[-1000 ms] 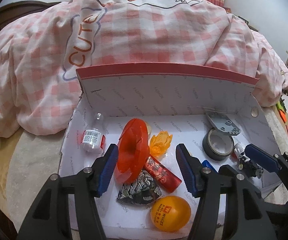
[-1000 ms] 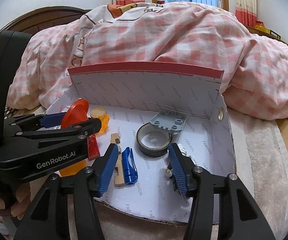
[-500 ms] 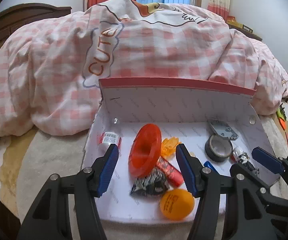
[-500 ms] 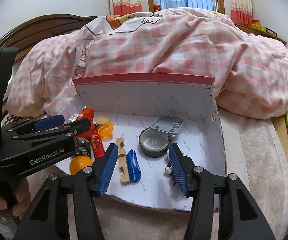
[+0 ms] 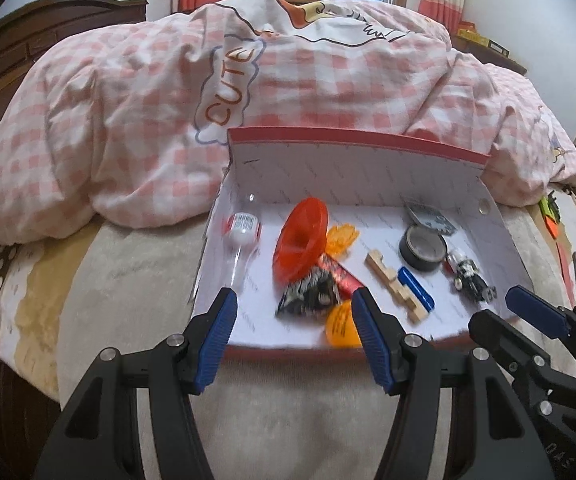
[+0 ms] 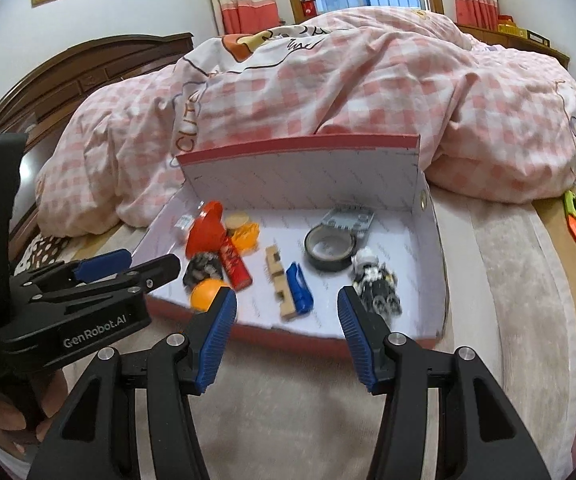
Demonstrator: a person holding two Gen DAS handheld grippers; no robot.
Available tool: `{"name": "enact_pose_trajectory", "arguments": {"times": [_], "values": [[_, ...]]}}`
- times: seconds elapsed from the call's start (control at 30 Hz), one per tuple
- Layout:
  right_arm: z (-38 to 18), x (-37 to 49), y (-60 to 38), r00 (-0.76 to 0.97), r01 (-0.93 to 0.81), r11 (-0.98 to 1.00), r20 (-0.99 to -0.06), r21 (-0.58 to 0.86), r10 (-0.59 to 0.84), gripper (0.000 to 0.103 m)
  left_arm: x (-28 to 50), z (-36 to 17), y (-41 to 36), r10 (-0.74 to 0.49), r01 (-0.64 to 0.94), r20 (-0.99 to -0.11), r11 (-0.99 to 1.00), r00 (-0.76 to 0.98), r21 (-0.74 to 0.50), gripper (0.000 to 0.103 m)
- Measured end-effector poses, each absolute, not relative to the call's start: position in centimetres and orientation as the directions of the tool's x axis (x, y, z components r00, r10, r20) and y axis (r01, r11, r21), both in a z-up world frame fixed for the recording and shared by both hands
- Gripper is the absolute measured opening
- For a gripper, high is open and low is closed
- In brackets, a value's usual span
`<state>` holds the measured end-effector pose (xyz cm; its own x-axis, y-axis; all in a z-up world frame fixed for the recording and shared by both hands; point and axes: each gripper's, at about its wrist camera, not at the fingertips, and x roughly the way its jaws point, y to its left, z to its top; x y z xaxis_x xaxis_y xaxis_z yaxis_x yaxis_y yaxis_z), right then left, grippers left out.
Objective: Organize objects
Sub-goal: 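Withdraw both grippers from the shoebox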
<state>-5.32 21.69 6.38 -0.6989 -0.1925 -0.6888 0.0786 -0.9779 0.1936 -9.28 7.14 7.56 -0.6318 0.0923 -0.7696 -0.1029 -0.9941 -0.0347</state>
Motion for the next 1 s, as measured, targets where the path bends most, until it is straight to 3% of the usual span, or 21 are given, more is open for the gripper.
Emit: {"name": "enact_pose_trajectory", "arguments": {"times": [1.0], "values": [[4.2, -0.7, 20.8, -0.653, 0.042, -0.990, -0.745, 0.138, -0.132, 0.054, -4.9, 5.0, 7.5, 0.129, -0.135, -0.818, -0.989, -0.561, -0.063, 0.060]]}}
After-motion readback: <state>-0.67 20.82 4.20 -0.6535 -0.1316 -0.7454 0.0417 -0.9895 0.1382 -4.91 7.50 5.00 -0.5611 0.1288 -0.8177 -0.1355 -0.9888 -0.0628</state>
